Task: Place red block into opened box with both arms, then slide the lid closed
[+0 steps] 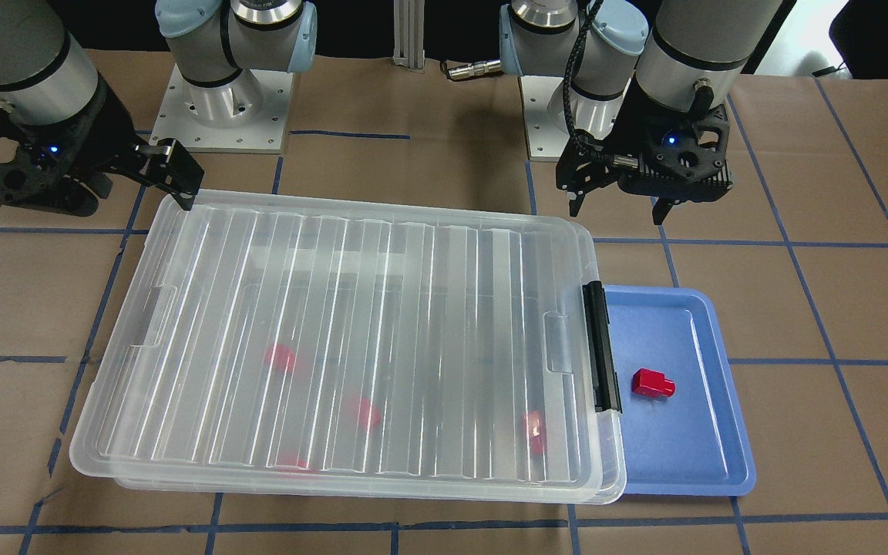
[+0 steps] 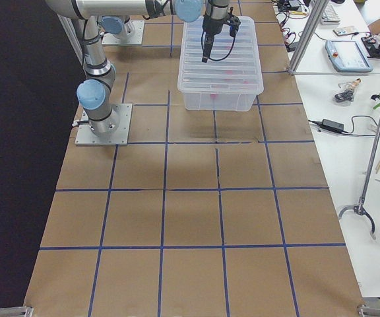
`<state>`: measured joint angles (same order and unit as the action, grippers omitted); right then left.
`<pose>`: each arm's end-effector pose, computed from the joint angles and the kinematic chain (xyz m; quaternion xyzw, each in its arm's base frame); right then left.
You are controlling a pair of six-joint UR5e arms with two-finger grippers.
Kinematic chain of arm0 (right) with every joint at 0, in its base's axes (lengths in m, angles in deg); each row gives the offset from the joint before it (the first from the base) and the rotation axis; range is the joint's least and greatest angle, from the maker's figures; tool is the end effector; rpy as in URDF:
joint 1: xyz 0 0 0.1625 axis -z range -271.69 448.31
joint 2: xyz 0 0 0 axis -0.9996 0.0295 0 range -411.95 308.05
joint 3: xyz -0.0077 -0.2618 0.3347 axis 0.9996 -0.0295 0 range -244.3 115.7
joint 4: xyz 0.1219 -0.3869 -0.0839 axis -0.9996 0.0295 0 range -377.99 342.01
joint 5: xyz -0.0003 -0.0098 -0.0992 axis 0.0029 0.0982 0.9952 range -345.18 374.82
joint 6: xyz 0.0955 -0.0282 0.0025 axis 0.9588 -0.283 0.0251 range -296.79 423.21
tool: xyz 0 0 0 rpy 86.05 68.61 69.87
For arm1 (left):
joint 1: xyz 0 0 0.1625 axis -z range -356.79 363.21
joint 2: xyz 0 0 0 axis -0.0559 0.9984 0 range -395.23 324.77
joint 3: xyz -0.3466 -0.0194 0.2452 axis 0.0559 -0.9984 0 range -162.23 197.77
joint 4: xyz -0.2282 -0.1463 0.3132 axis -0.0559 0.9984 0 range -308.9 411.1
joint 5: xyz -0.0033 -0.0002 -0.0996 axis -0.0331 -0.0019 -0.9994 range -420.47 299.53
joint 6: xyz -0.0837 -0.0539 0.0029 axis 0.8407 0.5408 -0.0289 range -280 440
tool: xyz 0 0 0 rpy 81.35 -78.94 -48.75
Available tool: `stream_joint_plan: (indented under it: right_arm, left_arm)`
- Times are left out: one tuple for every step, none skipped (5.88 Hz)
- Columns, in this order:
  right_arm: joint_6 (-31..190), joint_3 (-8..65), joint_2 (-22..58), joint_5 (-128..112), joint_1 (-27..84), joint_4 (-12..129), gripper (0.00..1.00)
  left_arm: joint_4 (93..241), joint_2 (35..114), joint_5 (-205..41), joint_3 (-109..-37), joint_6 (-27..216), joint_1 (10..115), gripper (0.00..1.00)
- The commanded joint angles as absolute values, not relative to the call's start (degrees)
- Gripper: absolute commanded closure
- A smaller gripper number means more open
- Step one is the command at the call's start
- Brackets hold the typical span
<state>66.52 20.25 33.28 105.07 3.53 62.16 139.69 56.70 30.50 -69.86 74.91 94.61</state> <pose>0.0859 -0.5200 0.4765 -0.0740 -0.9941 -0.0799 0.0008 -0.1441 -0.5059 0.4940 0.0565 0.9982 -0.0159 0.0090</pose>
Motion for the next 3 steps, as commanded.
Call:
stream_joint_plan:
  right_arm:
    - [61.0, 24.8, 32.3, 104.9, 10.1, 67.6, 0.0]
    - [60.9, 28.5, 32.3, 104.9, 10.6, 74.4, 0.0]
    - [60.9, 31.5, 32.2, 105.0, 10.6, 79.2, 0.0]
  left_arm:
    - [139.7, 56.7, 30.5, -69.9, 74.9, 94.6, 0.02]
    - [139.7, 56.7, 30.5, -69.9, 74.9, 94.6, 0.02]
    - [139.7, 56.7, 30.5, -69.9, 74.9, 94.6, 0.02]
